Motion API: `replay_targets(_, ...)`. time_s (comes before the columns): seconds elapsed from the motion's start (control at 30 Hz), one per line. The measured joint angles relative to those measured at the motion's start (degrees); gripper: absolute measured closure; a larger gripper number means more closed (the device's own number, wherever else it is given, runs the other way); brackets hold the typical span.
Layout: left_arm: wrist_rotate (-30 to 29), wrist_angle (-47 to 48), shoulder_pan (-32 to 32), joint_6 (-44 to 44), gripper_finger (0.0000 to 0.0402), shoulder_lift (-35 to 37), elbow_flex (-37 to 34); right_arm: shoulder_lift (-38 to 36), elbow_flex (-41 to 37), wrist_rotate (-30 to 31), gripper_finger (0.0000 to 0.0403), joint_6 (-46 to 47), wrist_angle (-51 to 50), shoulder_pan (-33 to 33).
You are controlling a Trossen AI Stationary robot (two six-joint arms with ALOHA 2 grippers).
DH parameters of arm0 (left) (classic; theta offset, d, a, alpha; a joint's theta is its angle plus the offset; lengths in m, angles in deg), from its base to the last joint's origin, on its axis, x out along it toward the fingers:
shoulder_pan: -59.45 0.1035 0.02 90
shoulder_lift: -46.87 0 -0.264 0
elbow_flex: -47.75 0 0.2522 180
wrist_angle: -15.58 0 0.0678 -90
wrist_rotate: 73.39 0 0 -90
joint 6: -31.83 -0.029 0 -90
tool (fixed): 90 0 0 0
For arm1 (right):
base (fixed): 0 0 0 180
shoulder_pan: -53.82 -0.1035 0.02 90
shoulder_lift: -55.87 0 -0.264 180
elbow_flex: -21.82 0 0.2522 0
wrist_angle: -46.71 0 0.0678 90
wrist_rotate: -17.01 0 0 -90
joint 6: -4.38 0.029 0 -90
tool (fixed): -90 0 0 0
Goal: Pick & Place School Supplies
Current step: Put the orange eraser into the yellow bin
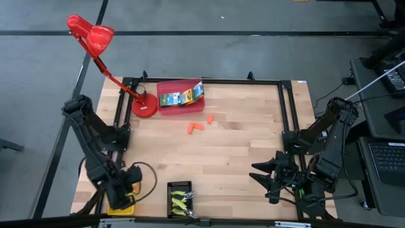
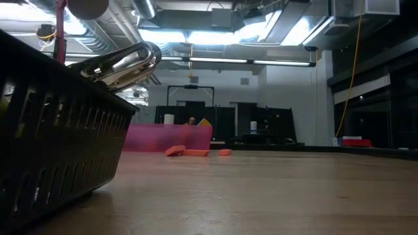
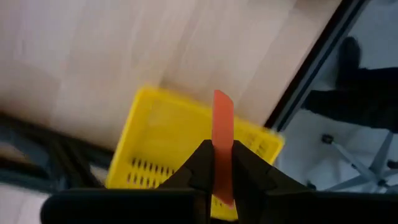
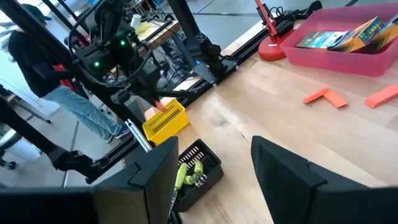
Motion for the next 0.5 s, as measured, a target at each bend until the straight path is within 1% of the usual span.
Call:
replay_targets(0.07, 0.32, -0.99, -2.41, 3.45, 0.0374, -0.05, -1.48, 0.00, 0.00, -0.15, 0.0195, -1.25, 0.00, -0.02)
replay_targets(0.2, 1.90, -7.91, -5.69, 8.19, 0.0374, -0.03, -6.84, 0.02, 0.00, 0.41, 0.0195, -3.07, -0.02, -0.62)
replay_targets(0.33, 3.26, -16.87, -7.22, 11.78, 0.0374, -0.03, -13.38, 0.04, 0.00, 4.14, 0.0195, -3.84, -0.02, -2.51)
replay_targets(0.4, 1.07, -18.59, -7.69, 13.92, 0.0363, -0.05, -15.29, 0.04, 0.00, 8.12, 0.0195, -4.42, -0.04, -4.14)
replay_targets(0.47, -3.26, -18.23, -8.20, 15.45, 0.0332, -0.05, -16.06, -0.03, 0.00, 12.84, 0.0195, -4.19, -1.75, -5.85)
replay_targets(0.5, -5.22, -18.12, -8.31, 15.54, 0.0313, -0.05, -16.28, -0.31, 0.00, 14.18, 0.0195, -2.90, -3.98, -6.59)
